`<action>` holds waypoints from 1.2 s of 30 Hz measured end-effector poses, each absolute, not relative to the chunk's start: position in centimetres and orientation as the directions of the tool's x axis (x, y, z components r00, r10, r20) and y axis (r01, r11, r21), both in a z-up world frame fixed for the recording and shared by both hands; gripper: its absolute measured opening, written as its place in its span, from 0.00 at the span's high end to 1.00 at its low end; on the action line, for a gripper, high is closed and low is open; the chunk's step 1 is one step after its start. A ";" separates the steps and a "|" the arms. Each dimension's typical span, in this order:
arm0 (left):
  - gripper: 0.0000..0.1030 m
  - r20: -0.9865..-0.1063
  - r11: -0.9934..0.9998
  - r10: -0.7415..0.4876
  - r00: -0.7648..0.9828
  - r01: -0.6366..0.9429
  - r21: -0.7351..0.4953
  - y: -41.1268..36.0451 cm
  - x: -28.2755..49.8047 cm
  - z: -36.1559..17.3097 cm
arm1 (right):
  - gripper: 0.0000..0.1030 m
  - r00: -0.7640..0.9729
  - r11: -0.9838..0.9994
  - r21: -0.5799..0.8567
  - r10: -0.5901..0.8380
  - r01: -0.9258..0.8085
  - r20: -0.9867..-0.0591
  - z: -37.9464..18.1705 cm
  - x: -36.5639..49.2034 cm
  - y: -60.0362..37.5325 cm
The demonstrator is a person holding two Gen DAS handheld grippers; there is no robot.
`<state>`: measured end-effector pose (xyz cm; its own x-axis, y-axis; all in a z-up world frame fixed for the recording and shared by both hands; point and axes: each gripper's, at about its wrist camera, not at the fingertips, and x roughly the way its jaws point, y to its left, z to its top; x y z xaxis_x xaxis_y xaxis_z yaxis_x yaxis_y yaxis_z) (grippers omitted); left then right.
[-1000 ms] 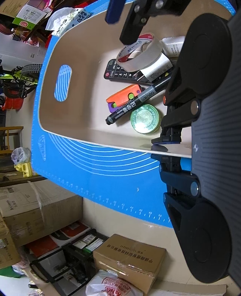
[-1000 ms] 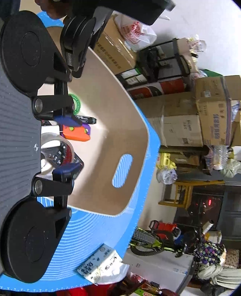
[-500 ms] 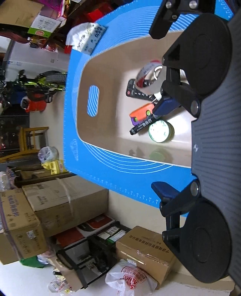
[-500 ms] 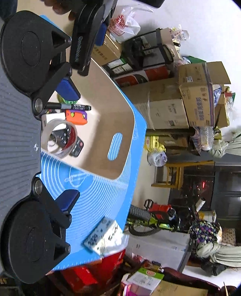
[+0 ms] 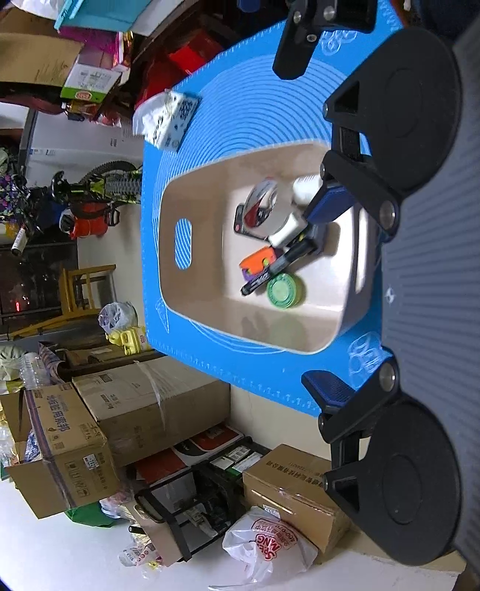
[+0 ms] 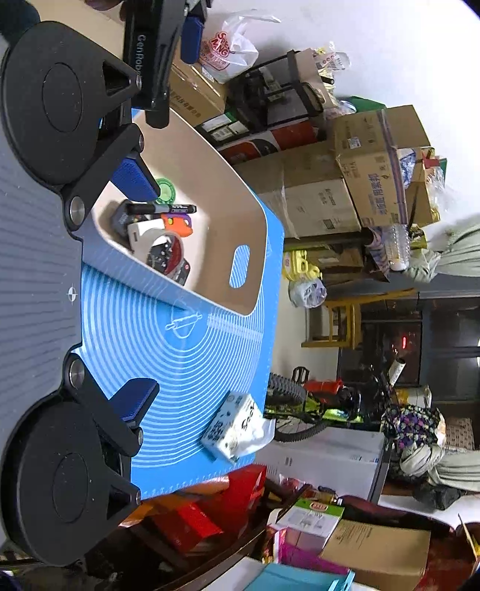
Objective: Organize rigid objects
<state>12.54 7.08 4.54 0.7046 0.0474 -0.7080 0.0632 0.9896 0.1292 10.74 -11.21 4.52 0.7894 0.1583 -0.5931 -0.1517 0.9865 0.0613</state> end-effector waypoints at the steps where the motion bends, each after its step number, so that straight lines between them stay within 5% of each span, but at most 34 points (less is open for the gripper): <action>1: 0.16 -0.703 0.990 0.044 0.710 0.065 0.127 7.0 12.0 4.7 | 0.02 0.790 0.987 0.065 0.159 -0.149 -0.592 4.7 10.1 -11.4; 36: 0.15 -0.586 0.986 -0.009 0.810 0.105 0.129 1.4 -2.4 3.7 | 0.02 0.859 0.993 0.101 0.104 -0.061 -0.501 3.3 -6.5 -17.5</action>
